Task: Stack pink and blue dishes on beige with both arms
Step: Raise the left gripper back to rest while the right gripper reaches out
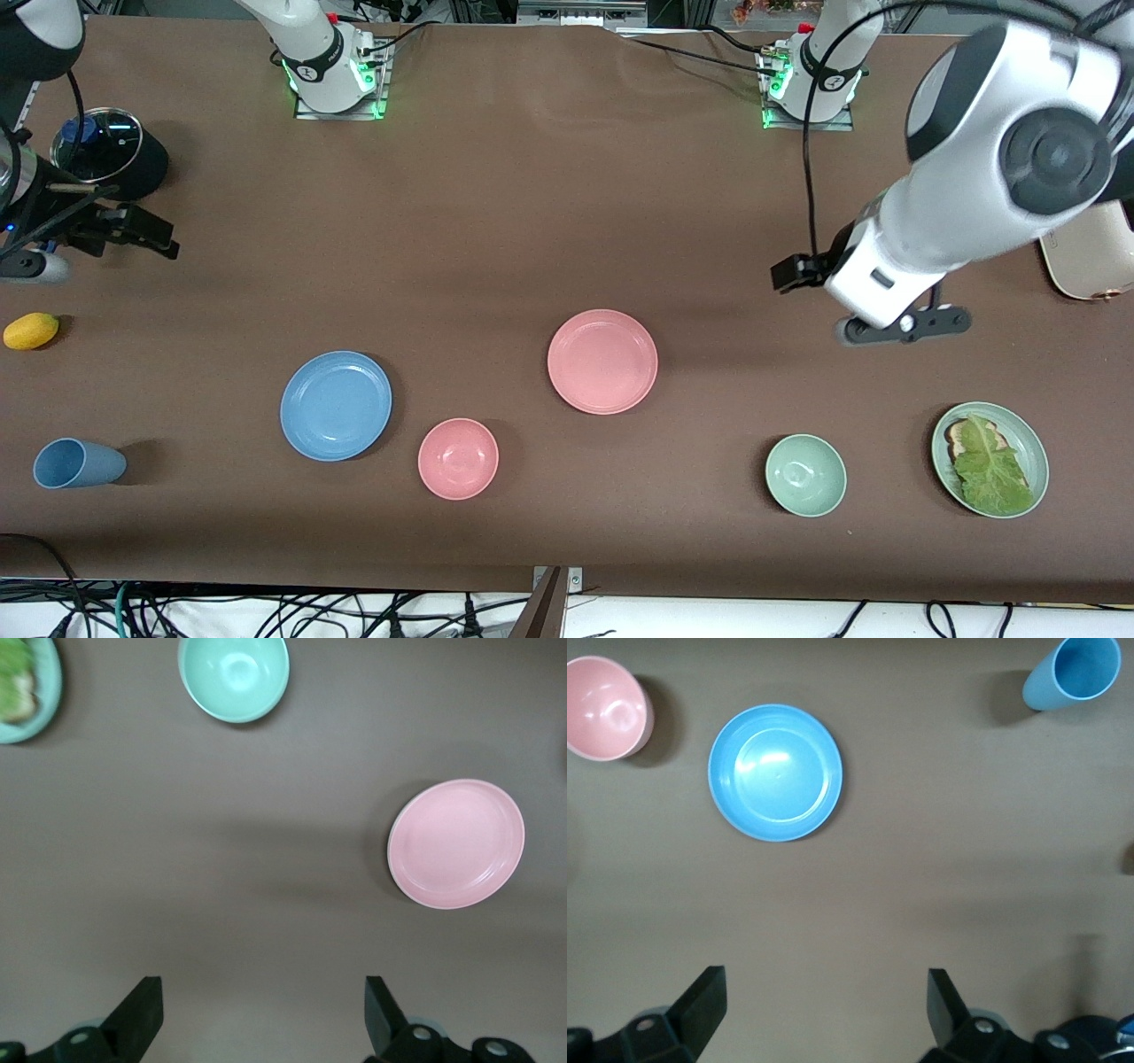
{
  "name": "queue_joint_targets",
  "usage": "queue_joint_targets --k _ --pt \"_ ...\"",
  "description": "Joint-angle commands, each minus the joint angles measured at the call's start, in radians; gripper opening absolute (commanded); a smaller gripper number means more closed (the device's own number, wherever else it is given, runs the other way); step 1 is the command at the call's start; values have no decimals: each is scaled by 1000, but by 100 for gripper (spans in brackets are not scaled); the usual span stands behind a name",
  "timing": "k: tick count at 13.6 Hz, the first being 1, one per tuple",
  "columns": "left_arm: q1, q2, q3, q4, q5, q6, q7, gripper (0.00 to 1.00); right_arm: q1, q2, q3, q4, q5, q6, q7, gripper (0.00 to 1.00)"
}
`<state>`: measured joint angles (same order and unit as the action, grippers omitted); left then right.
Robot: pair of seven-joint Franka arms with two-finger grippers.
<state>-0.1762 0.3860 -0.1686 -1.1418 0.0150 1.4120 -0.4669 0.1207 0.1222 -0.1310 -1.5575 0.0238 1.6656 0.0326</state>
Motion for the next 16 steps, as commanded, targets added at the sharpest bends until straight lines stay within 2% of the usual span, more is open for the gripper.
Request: queue_joint_targets --k 1,3,6,8,10,13,16 --pt "1 -114 6 -23 22 -21 13 100 -12 33 5 13 1 45 -13 100" --pt "0 -148 6 -24 23 -47 13 100 -13 48 5 10 -2 51 -20 100" --pt "4 -171 11 -65 23 -74 8 100 -45 77 4 8 -2 74 -257 100" --pt "4 -183 3 -63 25 -73 8 100 -46 102 4 11 1 74 -281 100" --pt "-8 -217 -5 -62 39 -74 7 100 -42 186 5 16 1 82 -283 100" --pt "42 -219 11 -61 29 -74 49 100 -42 282 5 13 13 211 -292 100" --pt "142 -228 11 -61 11 -74 252 100 -38 413 19 17 15 380 -281 100"
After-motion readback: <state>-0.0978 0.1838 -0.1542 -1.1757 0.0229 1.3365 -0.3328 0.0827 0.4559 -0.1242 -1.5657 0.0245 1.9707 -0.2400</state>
